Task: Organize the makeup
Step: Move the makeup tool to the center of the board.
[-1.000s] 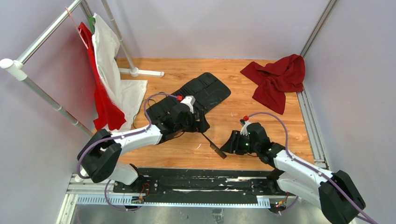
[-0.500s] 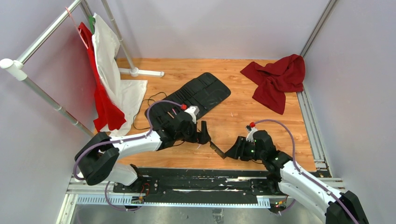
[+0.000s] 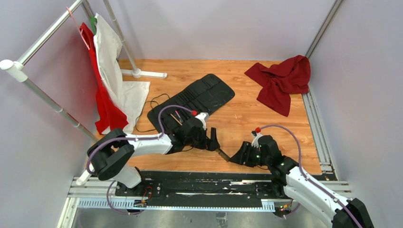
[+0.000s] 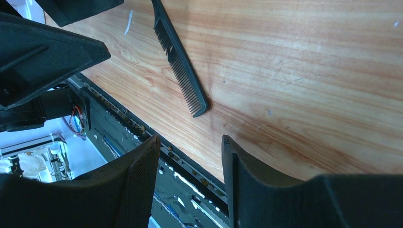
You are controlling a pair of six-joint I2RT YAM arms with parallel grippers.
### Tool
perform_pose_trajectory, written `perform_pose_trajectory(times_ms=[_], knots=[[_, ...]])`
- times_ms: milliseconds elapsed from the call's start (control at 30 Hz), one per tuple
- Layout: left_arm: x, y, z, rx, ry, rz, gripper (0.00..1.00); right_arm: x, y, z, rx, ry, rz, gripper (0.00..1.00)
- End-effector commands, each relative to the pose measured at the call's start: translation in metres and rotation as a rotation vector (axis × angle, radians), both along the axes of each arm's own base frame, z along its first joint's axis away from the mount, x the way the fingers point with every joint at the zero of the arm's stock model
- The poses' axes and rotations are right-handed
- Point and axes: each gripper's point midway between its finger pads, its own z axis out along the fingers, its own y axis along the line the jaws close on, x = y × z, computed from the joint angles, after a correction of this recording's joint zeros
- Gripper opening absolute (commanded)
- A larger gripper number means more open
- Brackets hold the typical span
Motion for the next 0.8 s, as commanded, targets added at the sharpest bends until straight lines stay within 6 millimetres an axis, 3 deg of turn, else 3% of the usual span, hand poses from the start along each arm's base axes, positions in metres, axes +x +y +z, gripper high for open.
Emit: perform_pose_trajectory(times_ms=[0, 767], knots=[[0.005, -0.021, 0.012, -0.059, -0.025, -0.018, 0.98, -0.005, -0.002, -0.009, 0.003, 0.047, -0.009, 0.51], [0.020, -0.052, -0.014, -0.061, 0.013, -0.016, 0.98, 0.010, 0.008, -0.023, -0.018, 0.041, 0.025, 0.51]])
